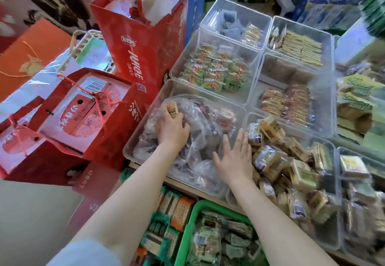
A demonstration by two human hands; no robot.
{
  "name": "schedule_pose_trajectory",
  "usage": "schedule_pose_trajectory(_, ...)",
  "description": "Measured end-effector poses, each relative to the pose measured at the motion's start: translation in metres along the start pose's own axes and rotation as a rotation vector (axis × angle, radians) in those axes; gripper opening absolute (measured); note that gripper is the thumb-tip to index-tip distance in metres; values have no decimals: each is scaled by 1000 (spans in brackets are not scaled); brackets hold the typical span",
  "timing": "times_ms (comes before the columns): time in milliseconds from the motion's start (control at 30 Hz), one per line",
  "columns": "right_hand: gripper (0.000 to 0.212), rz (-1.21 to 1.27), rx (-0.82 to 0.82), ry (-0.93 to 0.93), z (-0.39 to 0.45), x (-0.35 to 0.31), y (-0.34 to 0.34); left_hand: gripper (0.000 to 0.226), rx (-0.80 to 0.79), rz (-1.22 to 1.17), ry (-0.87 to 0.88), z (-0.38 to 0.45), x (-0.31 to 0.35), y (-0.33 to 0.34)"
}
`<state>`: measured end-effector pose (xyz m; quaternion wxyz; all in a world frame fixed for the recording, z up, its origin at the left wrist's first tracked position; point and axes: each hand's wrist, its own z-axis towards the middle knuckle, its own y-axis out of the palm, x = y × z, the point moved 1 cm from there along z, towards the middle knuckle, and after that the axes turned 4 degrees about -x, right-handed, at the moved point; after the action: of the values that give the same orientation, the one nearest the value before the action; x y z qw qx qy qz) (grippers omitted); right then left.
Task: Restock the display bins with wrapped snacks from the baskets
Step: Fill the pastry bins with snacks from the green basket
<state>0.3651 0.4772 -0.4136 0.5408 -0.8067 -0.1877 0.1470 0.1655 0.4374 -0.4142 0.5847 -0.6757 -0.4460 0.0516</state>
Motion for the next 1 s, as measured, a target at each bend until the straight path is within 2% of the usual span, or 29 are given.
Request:
schedule_pose_trajectory(133, 74, 5, 17, 6, 1, 0, 1, 12, 293, -97, 185, -22, -1, -7)
schedule_pose_trajectory(200, 74, 21, 22, 0, 1, 0, 2, 11, 330, -312, 238, -38, 1, -13)
schedule_pose_trajectory(300, 75, 52, 19, 1, -1, 1, 1, 19, 63, -888, 153, -72, 13, -21)
schedule_pose_trajectory(400, 69, 188, -13, -10, -2, 0, -5, 22, -198, -1306, 18, -102, 17, -17)
schedule_pose_trajectory(500, 52, 667, 119, 17, -18, 5, -29, 25, -330, -1438, -56, -123, 18, -16)
schedule_pose_trajectory(567, 54, 1047, 234, 49, -45, 16, -47, 26, -413, -1464, -31, -137, 24, -18)
schedule_pose_trajectory(600, 54, 1227, 201, 59, -61, 21, -55, 27, -443, -1463, -7, -143, 30, -18)
schedule_pose_trajectory(667, 46, 1476, 1, 34, -93, 33, -67, 26, -492, -1417, 55, -157, 48, -16)
schedule_pose_trajectory(733, 31, 1523, -134, 22, -119, 50, -68, 25, -515, -1327, 99, -174, 76, -9)
schedule_pose_trajectory(833, 23, 1580, -76, 132, -146, 91, -57, 19, -419, -1125, 130, -193, 116, 16)
schedule_pose_trajectory(900, 33, 1553, 10, 227, -161, 126, -53, 25, -276, -782, 256, -193, 131, 45)
schedule_pose_trajectory(1000, 35, 1480, 227, 413, -177, 178, -53, 66, -184, -34, 478, -189, 130, 98)
